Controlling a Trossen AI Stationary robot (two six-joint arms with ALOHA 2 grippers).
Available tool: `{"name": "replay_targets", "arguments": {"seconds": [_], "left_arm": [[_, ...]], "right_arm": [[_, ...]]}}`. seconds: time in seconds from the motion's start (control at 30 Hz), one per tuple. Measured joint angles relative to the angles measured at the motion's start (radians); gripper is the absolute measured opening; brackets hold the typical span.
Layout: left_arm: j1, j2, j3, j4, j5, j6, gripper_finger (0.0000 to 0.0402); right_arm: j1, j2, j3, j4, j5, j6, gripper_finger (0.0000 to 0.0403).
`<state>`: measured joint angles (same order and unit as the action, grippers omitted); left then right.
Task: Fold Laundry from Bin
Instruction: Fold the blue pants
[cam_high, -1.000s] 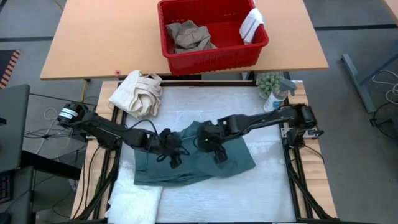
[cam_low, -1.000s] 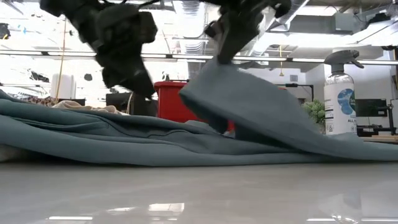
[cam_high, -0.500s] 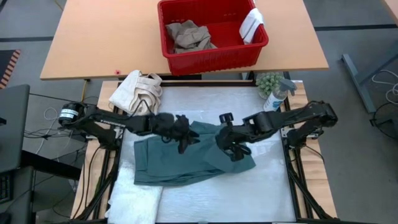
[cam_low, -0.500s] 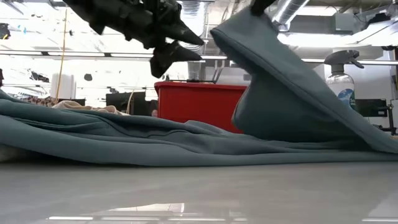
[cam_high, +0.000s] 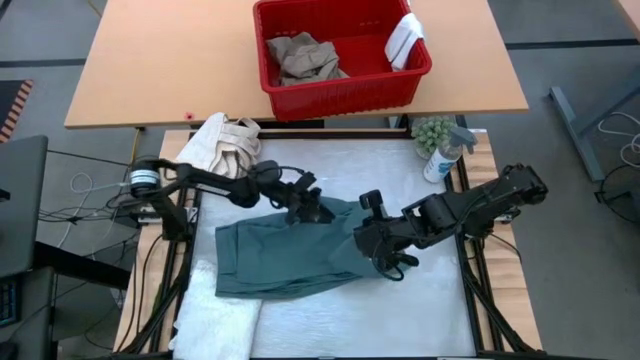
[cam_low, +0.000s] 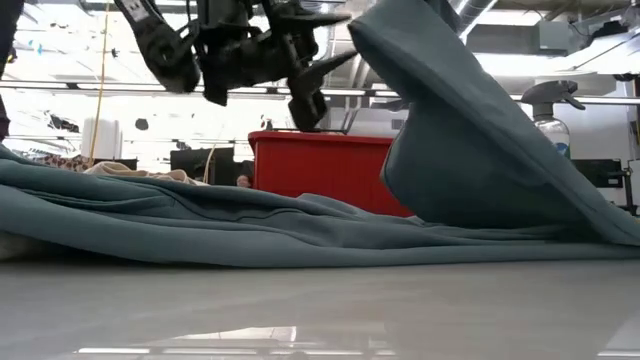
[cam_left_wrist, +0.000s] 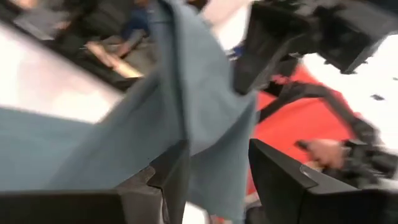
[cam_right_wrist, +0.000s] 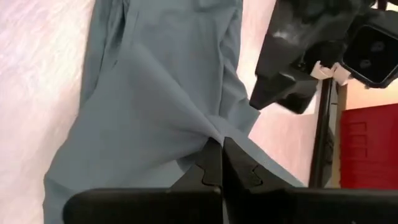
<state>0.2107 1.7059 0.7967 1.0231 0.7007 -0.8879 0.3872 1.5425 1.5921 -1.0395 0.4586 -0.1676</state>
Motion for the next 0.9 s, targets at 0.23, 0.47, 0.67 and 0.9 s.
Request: {"name": "replay_targets", "arguments": {"seconds": [0.23,0.47,0.67,0.9], "left_arm": [[0.004,0.124,0.0,0.223,0.01,-0.165,0.0201],[0.004,0.165,0.026,0.226,-0.001,-0.177,0.0226],[0.001,0.163,0.084,0.214,-0.004,-0.166,0.0225],[-0.009,0.163,0.112,0.131,0.018,-0.13,0.0224]], "right_arm": [[0.004,0.0,0.0,-0.001,0.015,0.01,0.0018],[0.004,0.0,0.0,-0.001,0.015,0.007,0.0018],[0.003,0.0,0.0,0.003,0.015,-0.022,0.0018],[0.003,0.0,0.0,0.008,0.015,-0.028,0.0018]]}}
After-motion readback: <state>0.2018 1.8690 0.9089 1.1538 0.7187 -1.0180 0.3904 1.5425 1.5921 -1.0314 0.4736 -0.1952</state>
